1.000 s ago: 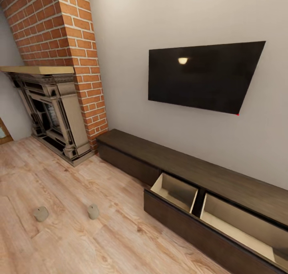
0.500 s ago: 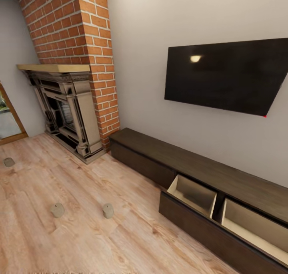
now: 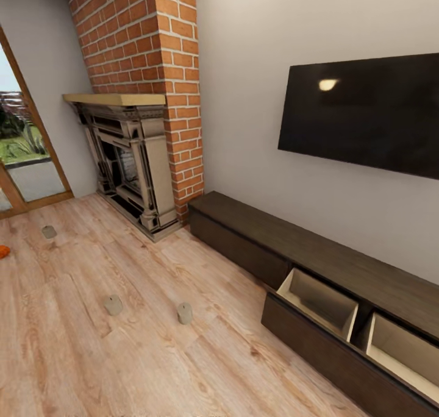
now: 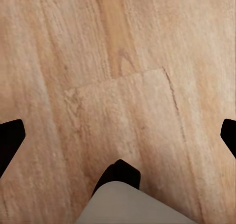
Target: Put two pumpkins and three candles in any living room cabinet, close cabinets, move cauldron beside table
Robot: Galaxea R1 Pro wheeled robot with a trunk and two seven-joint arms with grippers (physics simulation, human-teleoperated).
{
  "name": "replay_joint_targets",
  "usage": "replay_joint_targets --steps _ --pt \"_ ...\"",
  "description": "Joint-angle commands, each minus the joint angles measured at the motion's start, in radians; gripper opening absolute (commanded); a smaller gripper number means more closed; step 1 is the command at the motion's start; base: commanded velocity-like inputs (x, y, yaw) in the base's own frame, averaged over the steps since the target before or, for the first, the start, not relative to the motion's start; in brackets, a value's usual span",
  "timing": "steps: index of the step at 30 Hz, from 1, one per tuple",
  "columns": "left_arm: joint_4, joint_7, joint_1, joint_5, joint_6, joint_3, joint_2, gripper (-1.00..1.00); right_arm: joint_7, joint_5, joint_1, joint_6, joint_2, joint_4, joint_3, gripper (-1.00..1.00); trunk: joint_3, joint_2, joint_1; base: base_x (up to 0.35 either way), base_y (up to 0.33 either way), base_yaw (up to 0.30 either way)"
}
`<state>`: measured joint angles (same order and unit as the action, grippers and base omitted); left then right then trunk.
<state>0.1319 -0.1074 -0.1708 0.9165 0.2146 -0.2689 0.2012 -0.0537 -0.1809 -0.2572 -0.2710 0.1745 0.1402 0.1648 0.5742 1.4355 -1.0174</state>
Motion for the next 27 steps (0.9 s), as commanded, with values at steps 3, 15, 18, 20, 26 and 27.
replay_joint_targets --steps 3,15,18,20,26,27 --pt "-0.002 -0.005 0.0 0.01 0.003 -0.008 0.0 1.0 -0.005 -0.008 -0.001 -0.004 0.0 -0.001 0.01 1.0 0.004 0.0 0.0 0.0 0.0 0.219" --pt "-0.002 -0.005 -0.001 0.007 0.01 -0.013 -0.002 1.0 -0.064 0.038 -0.004 0.064 -0.006 0.013 0.006 1.0 0.017 0.0 0.0 0.0 0.0 0.219" --pt "-0.002 -0.005 -0.001 0.005 0.012 -0.013 -0.014 1.0 -0.066 0.095 -0.011 0.07 -0.009 0.017 0.006 1.0 0.02 0.0 0.0 0.0 0.0 0.219" --pt "-0.002 -0.005 -0.001 0.001 0.013 -0.014 -0.021 1.0 -0.065 0.124 -0.015 0.07 -0.01 0.017 0.005 1.0 0.022 0.0 0.0 0.0 0.0 0.219" --pt "-0.001 -0.006 -0.001 -0.009 0.014 -0.02 -0.028 1.0 -0.06 0.149 -0.017 0.069 -0.015 0.016 0.006 1.0 0.028 0.0 0.0 0.0 0.0 0.218" --pt "-0.001 -0.006 -0.001 -0.01 0.014 -0.02 -0.028 1.0 -0.059 0.15 -0.017 0.068 -0.018 0.016 0.006 1.0 0.03 0.0 0.0 0.0 0.0 0.213"
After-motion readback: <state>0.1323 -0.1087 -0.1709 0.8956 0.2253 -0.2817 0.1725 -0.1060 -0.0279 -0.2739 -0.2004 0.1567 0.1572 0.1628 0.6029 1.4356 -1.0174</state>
